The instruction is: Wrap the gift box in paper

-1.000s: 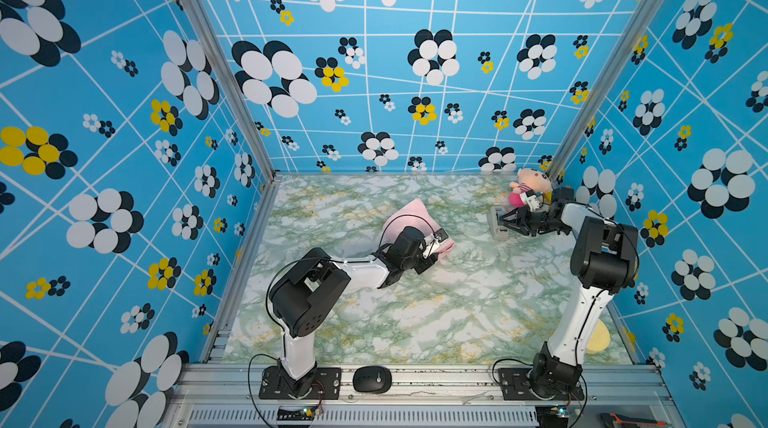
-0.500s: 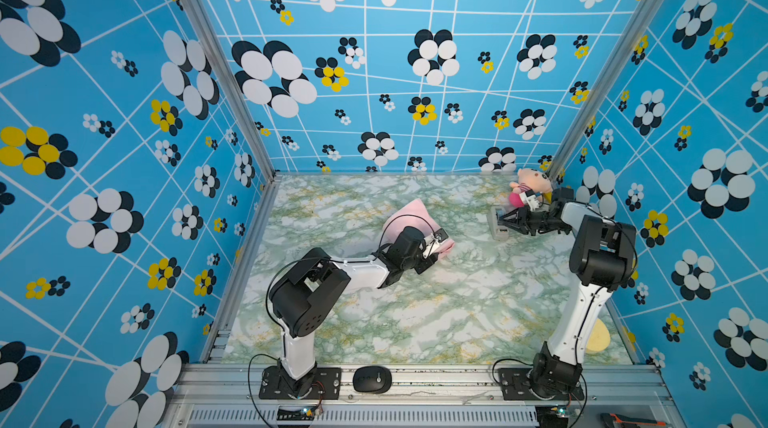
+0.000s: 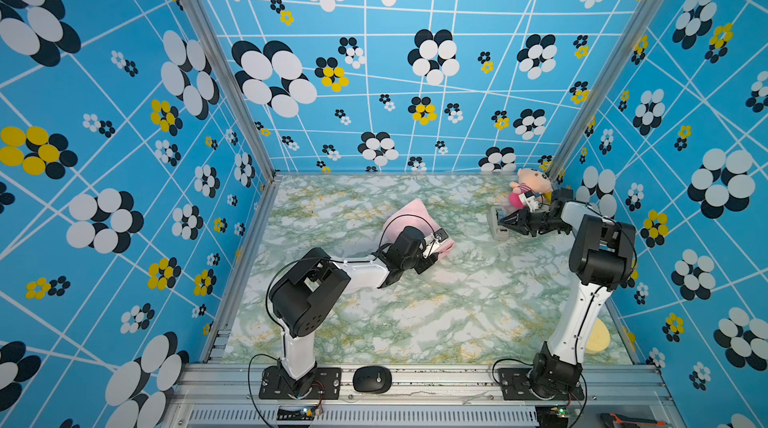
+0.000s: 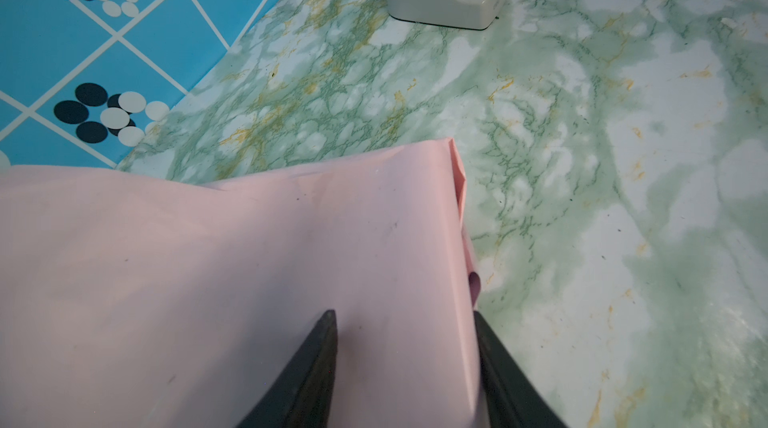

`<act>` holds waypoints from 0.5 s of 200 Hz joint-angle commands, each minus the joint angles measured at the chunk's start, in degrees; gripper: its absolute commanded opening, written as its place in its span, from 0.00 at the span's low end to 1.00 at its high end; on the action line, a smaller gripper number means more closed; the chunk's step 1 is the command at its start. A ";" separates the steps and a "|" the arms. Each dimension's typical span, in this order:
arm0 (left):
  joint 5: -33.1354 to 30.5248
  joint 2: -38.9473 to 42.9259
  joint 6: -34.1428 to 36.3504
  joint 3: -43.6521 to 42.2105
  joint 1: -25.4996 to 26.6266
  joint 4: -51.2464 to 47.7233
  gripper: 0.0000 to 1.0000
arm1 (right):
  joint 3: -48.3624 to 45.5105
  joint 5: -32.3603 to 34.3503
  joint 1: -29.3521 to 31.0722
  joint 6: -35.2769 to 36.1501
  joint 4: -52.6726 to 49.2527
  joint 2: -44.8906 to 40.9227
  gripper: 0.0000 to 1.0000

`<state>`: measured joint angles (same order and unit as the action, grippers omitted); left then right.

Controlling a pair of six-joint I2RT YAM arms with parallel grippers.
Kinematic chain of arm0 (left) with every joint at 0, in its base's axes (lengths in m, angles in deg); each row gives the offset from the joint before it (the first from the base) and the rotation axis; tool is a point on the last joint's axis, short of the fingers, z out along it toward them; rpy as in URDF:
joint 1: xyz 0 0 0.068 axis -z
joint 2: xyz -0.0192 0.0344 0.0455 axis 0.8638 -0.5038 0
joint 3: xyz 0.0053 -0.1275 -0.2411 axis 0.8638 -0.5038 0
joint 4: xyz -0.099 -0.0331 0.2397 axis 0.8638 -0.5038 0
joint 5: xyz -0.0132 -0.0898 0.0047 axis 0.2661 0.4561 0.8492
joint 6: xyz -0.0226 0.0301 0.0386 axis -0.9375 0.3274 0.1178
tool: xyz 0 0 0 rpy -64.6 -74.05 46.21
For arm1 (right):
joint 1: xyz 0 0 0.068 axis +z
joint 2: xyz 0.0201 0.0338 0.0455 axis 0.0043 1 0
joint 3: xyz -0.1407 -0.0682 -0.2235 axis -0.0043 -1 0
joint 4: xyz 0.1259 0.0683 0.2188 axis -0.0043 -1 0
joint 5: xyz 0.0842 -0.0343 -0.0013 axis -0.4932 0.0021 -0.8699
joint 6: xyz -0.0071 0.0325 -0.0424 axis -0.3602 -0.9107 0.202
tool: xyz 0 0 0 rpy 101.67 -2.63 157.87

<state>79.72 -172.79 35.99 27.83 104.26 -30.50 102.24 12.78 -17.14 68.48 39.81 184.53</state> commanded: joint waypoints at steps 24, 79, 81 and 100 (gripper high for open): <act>-0.37 -4.27 -1.25 -1.73 -1.13 -12.54 0.50 | 0.55 -1.66 1.30 1.58 -3.96 1.41 0.14; -0.48 -4.22 -1.23 -1.65 -1.14 -12.65 0.50 | 0.56 -1.84 1.21 1.74 -5.45 -1.43 0.00; -0.50 -4.26 -1.23 -1.65 -1.10 -12.70 0.50 | 0.60 -1.79 1.21 1.71 -5.52 -1.54 0.00; -0.50 -4.22 -1.23 -1.65 -1.14 -12.66 0.50 | 0.56 -1.19 0.79 0.56 -5.17 -3.50 0.00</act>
<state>79.69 -172.79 35.99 27.99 104.26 -30.85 102.29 12.19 -16.27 69.42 37.23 184.73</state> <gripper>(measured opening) 0.504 0.047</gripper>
